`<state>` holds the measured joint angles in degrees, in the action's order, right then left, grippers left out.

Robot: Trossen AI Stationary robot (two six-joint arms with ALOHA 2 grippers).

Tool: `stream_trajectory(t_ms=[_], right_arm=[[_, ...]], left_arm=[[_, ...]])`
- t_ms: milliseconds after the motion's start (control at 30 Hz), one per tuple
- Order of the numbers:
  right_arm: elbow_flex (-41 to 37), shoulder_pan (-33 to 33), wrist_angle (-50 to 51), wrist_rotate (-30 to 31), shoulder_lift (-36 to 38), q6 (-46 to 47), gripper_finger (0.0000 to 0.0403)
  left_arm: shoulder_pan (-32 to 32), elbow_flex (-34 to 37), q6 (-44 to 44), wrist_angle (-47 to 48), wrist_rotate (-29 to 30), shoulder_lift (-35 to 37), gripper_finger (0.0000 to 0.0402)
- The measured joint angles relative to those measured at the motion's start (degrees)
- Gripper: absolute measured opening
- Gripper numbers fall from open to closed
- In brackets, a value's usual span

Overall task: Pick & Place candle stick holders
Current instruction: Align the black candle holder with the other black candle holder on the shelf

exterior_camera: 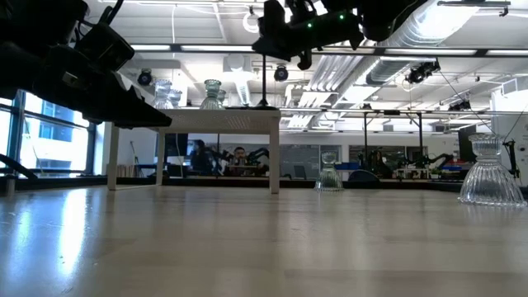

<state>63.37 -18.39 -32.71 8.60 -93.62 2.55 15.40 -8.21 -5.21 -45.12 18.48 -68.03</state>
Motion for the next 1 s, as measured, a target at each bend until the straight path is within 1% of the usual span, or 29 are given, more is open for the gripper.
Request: stream_trajectory(t_ms=[267,367,467,567,700,800,900,1000], right_arm=[[0.0,0.0,-0.1,0.0,0.3,-0.2,0.0149],[0.0,0.0,1.3,0.1,1.6,-0.2,0.0183],[0.0,-0.1,4.3,0.9,3.4,-0.1,0.0208],[0.0,-0.1,6.4,2.5,4.5,-0.1,0.0222],[0.0,-0.1,6.6,2.7,4.4,-0.1,0.0221],[0.0,-0.1,6.9,2.7,4.1,-0.8,0.0204],[0.0,0.0,6.8,2.6,4.1,-1.4,0.0162],[0.0,-0.1,6.5,1.4,4.1,-1.4,0.0104]], left_arm=[[0.0,0.0,0.0,0.1,0.0,0.0,0.0099],[0.0,0.0,0.0,0.2,0.0,0.0,0.0099],[0.0,0.0,0.0,0.3,0.0,0.0,0.0099],[0.0,0.0,0.0,0.2,0.0,0.0,0.0099],[0.0,0.0,0.0,0.2,0.0,0.0,0.0099],[0.0,0.0,0.0,0.2,0.0,0.0,0.0099],[0.0,0.0,0.0,0.2,0.0,0.0,0.0099],[0.0,0.0,0.0,0.2,0.0,0.0,0.0099]])
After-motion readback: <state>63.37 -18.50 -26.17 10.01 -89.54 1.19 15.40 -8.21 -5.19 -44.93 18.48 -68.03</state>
